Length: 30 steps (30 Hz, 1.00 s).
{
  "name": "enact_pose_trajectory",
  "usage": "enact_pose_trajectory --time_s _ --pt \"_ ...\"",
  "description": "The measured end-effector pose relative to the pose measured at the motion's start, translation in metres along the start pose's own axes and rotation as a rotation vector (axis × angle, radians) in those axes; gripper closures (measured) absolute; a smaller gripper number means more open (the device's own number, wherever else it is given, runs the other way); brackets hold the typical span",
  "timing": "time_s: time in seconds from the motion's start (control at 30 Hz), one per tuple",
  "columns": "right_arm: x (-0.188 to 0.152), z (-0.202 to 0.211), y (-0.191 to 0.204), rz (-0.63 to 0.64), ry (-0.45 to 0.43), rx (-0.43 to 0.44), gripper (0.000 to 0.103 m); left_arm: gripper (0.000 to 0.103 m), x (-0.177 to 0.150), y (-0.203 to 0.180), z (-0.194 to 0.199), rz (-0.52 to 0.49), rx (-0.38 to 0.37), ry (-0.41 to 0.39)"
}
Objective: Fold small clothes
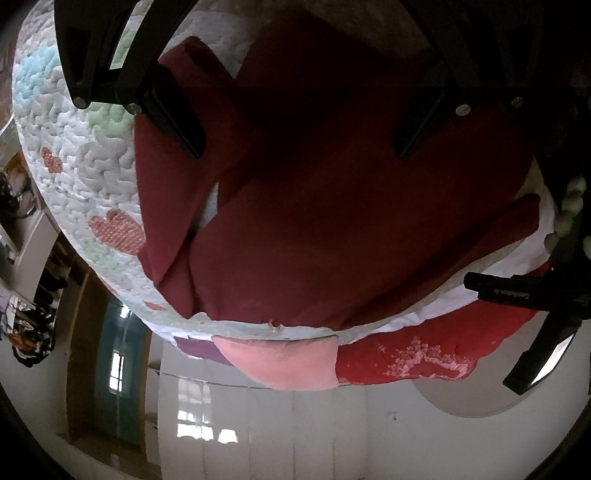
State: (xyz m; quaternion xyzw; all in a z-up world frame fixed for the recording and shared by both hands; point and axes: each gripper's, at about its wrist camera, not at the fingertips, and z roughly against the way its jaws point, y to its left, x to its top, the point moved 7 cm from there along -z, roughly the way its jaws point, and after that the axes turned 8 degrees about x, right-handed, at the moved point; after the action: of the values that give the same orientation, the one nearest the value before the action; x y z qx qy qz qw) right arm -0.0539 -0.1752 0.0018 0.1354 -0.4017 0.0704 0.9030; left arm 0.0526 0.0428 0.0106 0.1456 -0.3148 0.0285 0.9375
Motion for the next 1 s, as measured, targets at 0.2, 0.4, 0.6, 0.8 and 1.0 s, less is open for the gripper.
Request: enact_pose_trajectory --time_s 0.2,0.4,0.6,0.8,1.0 --pt "0.0 0.001 -0.003 0.004 -0.014 -0.01 0.0 0.009 -0.01 -0.01 0.016 0.005 -0.02 -0.004" --pt "-0.001 0.003 -0.007 0.001 -0.038 -0.012 0.0 0.009 -0.013 -0.018 0.027 -0.022 -0.006 -0.026" --pt "-0.003 0.009 -0.009 -0.005 -0.053 -0.009 0.0 0.009 -0.014 -0.02 0.03 -0.033 0.013 -0.028" --pt "-0.003 0.009 -0.013 -0.021 -0.055 -0.005 0.0 0.009 -0.014 -0.022 0.031 -0.043 0.032 -0.031" --pt "-0.005 0.008 -0.017 -0.031 -0.055 -0.009 0.0 0.009 -0.014 -0.024 0.024 -0.053 0.04 -0.013"
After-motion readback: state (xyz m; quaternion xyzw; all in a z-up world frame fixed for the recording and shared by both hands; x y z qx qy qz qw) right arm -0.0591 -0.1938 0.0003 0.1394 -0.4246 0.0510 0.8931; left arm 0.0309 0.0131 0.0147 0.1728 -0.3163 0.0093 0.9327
